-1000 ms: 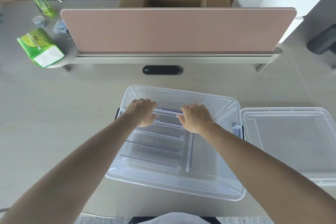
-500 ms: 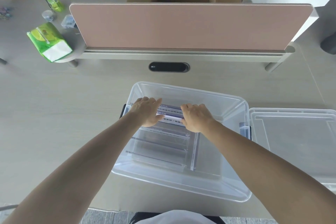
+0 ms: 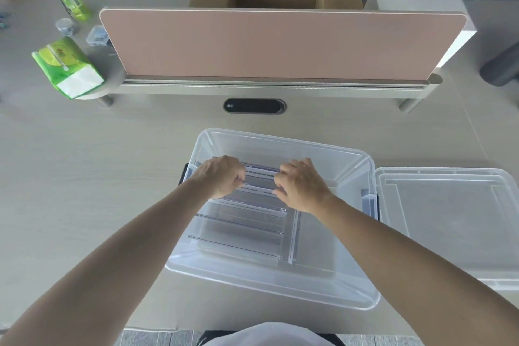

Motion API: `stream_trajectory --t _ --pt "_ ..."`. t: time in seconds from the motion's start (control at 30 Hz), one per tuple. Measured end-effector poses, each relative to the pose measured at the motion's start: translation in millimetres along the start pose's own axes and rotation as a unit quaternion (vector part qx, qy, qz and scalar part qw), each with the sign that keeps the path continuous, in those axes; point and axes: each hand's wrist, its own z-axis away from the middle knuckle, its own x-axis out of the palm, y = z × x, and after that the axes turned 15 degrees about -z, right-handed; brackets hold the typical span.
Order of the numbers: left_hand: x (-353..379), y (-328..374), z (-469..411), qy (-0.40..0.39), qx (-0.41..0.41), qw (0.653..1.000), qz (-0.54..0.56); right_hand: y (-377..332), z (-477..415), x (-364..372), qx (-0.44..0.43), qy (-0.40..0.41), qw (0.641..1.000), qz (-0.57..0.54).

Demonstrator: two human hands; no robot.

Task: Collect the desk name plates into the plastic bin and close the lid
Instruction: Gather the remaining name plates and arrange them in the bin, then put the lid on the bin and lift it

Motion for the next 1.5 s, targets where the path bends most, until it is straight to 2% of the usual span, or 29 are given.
stream_trajectory --t 0.17,0.27,0.33,0.43,0.47,0.53,0.67,0.77,0.9,0.97,1.07,1.13,1.27,1.4,1.5 --pt "-2 3 0 -0.013 -0.035 0.999 0.025 -4 -4 -7 -0.004 -0.030 0.999 -0.044" --pt "-3 1 2 0.017 -0.007 1.000 -0.006 -7 1 -9 0.010 -0.011 0.999 -0.035" --pt "-7 -1 9 0.012 0.018 1.000 0.023 -12 8 -7 -0.003 -0.010 0.999 -0.042" --pt "-9 -4 17 -0.130 0.042 0.991 0.012 -21 16 -9 0.000 -0.104 0.994 -0.021" --pt "-6 -4 19 -0.145 0.051 0.988 -0.014 -23 17 -10 0.016 -0.134 0.991 -0.010" --pt "2 -6 21 -0.124 0.051 0.990 -0.038 -27 17 -12 0.038 -0.176 0.984 0.011" --pt "8 -7 23 -0.091 0.032 0.995 -0.027 -37 16 -15 0.051 -0.205 0.976 0.049" --pt "8 -7 23 -0.087 0.041 0.995 -0.024 -39 21 -27 0.090 -0.173 0.981 0.016" --pt "-8 -6 21 -0.039 0.069 0.996 0.041 -20 45 -60 0.187 -0.024 0.982 -0.027" --pt "-20 -1 17 0.001 0.066 0.995 0.074 -4 66 -76 0.282 0.052 0.957 -0.044" --pt "-43 3 13 0.089 0.021 0.990 0.104 20 101 -87 0.437 0.153 0.877 -0.126" --pt "-54 4 13 0.113 -0.014 0.986 0.120 35 126 -88 0.504 0.174 0.830 -0.164" --pt "-66 29 13 0.086 0.003 0.984 0.153 52 173 -78 0.545 0.105 0.805 -0.211" --pt "-82 101 7 0.077 0.052 0.982 0.166 63 204 -71 0.546 0.120 0.787 -0.261" --pt "-92 169 -3 0.055 0.076 0.979 0.179 87 236 -70 0.561 0.151 0.759 -0.294"
